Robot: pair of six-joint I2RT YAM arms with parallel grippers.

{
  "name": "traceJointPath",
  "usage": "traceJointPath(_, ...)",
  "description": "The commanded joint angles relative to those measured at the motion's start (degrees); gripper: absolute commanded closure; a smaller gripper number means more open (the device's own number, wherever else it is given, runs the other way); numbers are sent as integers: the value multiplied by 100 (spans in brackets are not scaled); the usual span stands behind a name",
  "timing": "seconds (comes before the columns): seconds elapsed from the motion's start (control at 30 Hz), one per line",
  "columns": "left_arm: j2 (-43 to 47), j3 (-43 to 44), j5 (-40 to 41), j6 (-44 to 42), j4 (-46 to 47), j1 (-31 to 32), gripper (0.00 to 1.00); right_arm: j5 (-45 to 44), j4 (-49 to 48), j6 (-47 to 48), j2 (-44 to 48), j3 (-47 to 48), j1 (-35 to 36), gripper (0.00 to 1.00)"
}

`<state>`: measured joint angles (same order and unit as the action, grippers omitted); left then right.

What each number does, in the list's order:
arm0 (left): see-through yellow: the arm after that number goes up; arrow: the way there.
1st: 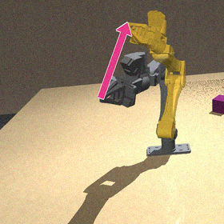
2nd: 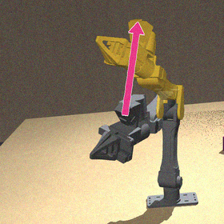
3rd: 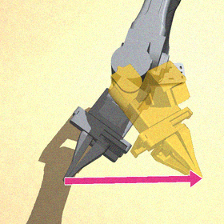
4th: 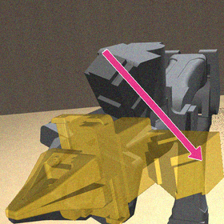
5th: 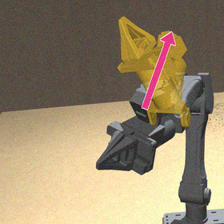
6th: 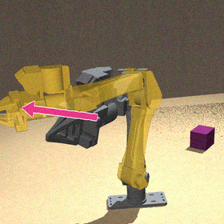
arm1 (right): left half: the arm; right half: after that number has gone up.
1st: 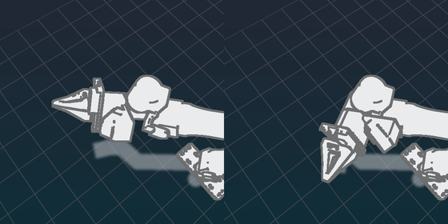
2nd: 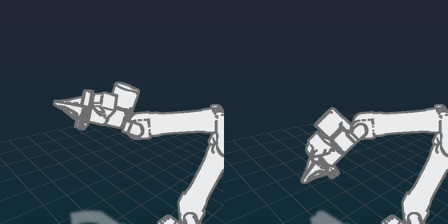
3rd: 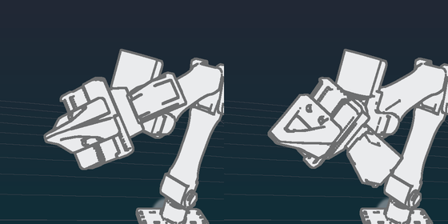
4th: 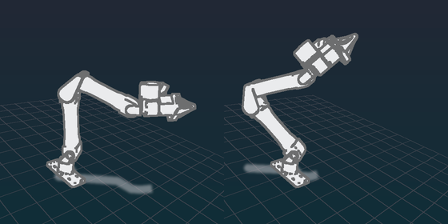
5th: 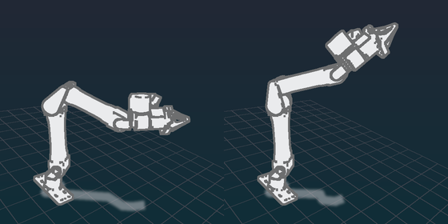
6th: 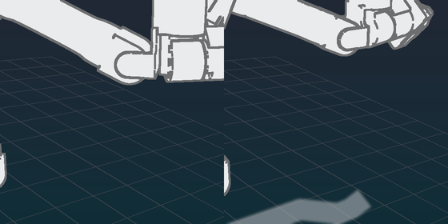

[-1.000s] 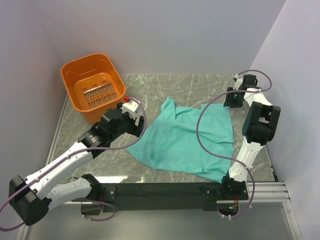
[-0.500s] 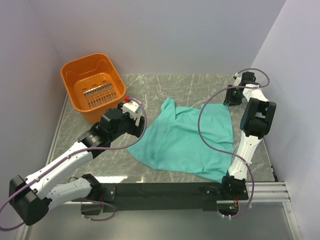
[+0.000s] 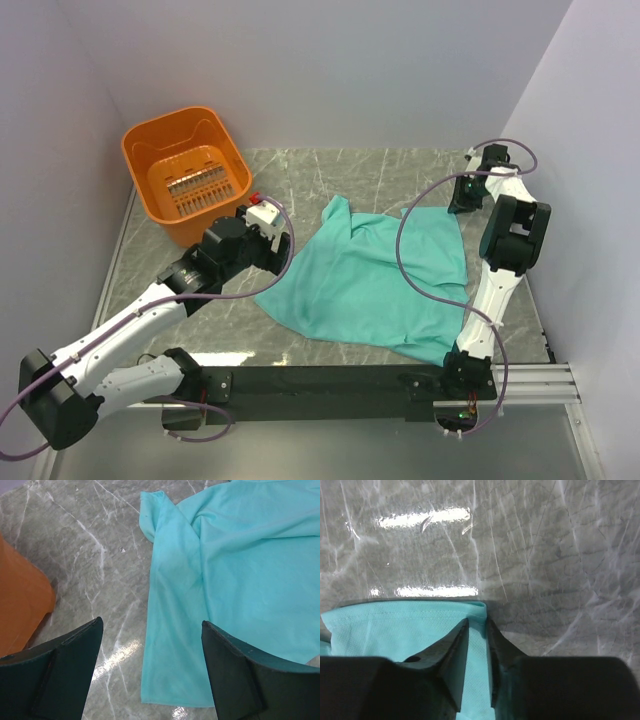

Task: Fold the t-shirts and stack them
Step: Flatten the tshirt out

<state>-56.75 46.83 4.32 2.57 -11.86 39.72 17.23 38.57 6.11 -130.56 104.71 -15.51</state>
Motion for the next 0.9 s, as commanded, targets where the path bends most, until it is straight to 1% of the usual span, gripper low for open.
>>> traceJointPath(0.0,-20,11,-80,-63,105,9,15,175,107,57,-22,287,39,74)
traceJointPath(0.03,-29,2,-80,-63,105,9,15,227,116,74,4,287,39,78)
traceJointPath(0.07,-38,10,-71,-63,105,9,15,254,81,75,31,279,48,85)
traceJointPath(0.17,-64,10,-97,-63,122,9,15,421,-172,84,294,51,30,96)
traceJointPath(0.23,-108,2,-106,-28,175,0,15,561,-340,101,609,-265,4,100)
traceJointPath(0.3,-248,19,-238,59,254,-61,15,825,-717,49,882,-712,-22,100)
traceJointPath(0.33,-318,54,-351,120,298,-114,15,912,-876,31,1179,-880,-57,100)
traceJointPath(0.37,-406,98,-466,217,437,-192,15,1157,-1173,39,1330,-1038,-84,100)
traceJointPath(0.4,-624,194,-911,488,517,-437,15,1264,-1367,-21,1480,-1371,-110,100)
traceJointPath(0.43,-757,256,-1150,673,605,-578,15,1343,-1509,-57,1716,-1513,-154,100)
traceJointPath(0.47,-906,335,-1352,858,788,-850,15,1414,-1667,-83,1805,-1602,-154,100)
traceJointPath(0.5,-1238,527,-1720,1207,869,-957,18,1536,-1746,-110,1885,-1733,-163,100)
traceJointPath(0.53,-1425,660,-1819,1333,930,-1027,18,1598,-1834,-136,2007,-1813,-172,100)
traceJointPath(0.57,-1609,800,-1846,1447,992,-1072,18,1634,-1974,-162,2061,-1874,-181,100)
traceJointPath(0.6,-2020,1123,-1838,1614,1088,-1072,19,1678,-2002,-180,2096,-1927,-181,100)
traceJointPath(0.67,-2487,1538,-1856,1755,1107,-1081,20,1722,-1985,-207,2096,-1910,-181,100)
traceJointPath(0.7,-2986,1984,-1847,1860,1098,-1072,22,1731,-1985,-215,2088,-1910,-189,100)
traceJointPath(0.73,-3243,2232,-1786,1931,1072,-1072,23,1765,-1976,-224,2070,-1919,-181,100)
traceJointPath(0.77,-3507,2669,-1776,2010,1071,-1072,23,1775,-1993,-242,2053,-1936,-172,100)
traceJointPath(0.8,-4023,2900,-1715,2150,1037,-1081,25,1783,-1993,-242,2026,-1936,-181,100)
traceJointPath(0.87,-4544,3357,-1671,2274,931,-1072,27,1792,-1985,-259,2009,-1945,-181,100)
